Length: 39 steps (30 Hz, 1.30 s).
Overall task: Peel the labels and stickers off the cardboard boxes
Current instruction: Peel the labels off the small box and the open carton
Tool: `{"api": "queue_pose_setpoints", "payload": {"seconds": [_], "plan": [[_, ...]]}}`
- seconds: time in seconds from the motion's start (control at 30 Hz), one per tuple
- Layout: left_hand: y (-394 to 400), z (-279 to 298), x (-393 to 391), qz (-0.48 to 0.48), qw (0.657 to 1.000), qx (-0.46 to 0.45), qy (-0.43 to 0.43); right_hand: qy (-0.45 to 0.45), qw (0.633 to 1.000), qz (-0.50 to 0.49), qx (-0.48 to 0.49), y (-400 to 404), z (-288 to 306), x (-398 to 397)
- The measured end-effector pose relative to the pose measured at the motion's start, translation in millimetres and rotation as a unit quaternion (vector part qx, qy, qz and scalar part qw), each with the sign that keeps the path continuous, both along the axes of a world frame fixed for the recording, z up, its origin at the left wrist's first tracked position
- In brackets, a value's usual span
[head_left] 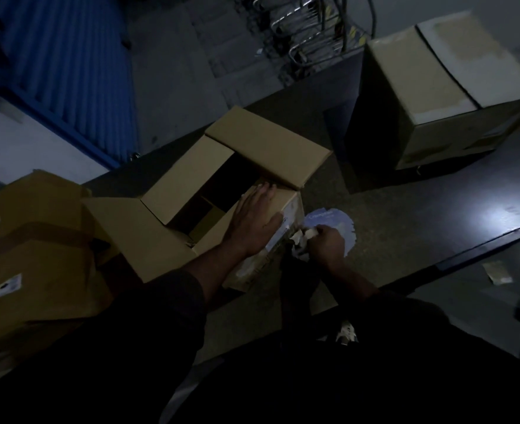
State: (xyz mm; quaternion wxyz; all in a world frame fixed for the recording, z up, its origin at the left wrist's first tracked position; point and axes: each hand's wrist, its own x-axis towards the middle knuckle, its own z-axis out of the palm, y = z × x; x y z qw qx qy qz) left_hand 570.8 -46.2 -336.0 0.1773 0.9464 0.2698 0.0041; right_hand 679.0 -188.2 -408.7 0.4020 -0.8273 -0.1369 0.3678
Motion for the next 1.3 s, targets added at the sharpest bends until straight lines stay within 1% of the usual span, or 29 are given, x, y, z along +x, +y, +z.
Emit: {"api": "queue_pose_setpoints", "payload": {"seconds": [0.03, 0.1, 0.13, 0.2, 0.23, 0.3, 0.33, 0.43, 0.47, 0.53, 0.7, 0.93, 1.07, 1.17, 1.3], "plan": [[-0.1, 0.3, 0.0, 0.0, 1.0, 0.0, 0.0, -0.028, 0.999, -0.022, 0.019, 2.3, -2.2, 0.8], [-0.9, 2.2, 0.6, 0.001, 1.0, -0.003, -0.003, -0.047, 0.995, -0.056, 0.066, 5.5, -1.9, 0.4], [-1.4, 3.1, 1.0, 0.002, 1.0, -0.004, -0.005, -0.038, 0.996, -0.029, 0.073, 6.0, -1.4, 0.0], [-1.9, 3.4, 1.6, 0.004, 1.0, -0.009, -0.008, 0.033, 0.996, 0.021, 0.079, 11.0, -6.4, -1.3], [-1.7, 3.2, 1.6, 0.005, 1.0, -0.011, -0.009, 0.052, 0.995, 0.029, 0.077, 12.2, -4.8, -3.4], [-1.1, 2.6, 1.3, 0.007, 1.0, -0.013, -0.011, 0.044, 0.996, 0.036, 0.067, 13.7, -4.7, -8.0], [-1.0, 2.5, 1.0, 0.007, 1.0, -0.013, -0.012, 0.043, 0.996, 0.028, 0.068, 15.4, -4.7, -9.0], [-1.7, 3.4, 0.8, 0.009, 1.0, -0.02, -0.015, 0.081, 0.993, -0.049, 0.064, 23.4, -5.0, -14.6], [-2.2, 3.9, 0.7, 0.01, 1.0, -0.022, -0.016, 0.088, 0.993, -0.059, 0.06, 25.0, -4.4, -13.8], [-2.3, 4.2, 0.5, 0.011, 1.0, -0.023, -0.018, 0.084, 0.994, -0.041, 0.064, 24.9, -2.7, -10.4], [-2.0, 3.9, 0.9, 0.015, 0.999, -0.027, -0.019, 0.079, 0.983, -0.01, 0.166, 11.3, 1.1, -11.4], [-1.2, 3.4, 0.3, 0.007, 0.999, -0.026, -0.028, 0.082, 0.974, 0.041, 0.209, 5.0, 6.6, -10.2], [-2.2, 5.8, 0.7, 0.008, 0.999, -0.028, -0.027, 0.085, 0.969, 0.052, 0.228, -0.3, 8.2, -8.4], [-2.1, 6.2, 1.0, 0.01, 0.999, -0.03, -0.023, 0.109, 0.957, 0.067, 0.259, -8.6, 14.3, -8.5], [-3.3, 7.8, 1.1, 0.013, 0.999, -0.036, -0.021, 0.113, 0.945, 0.078, 0.297, -18.4, 12.8, -11.0]]}}
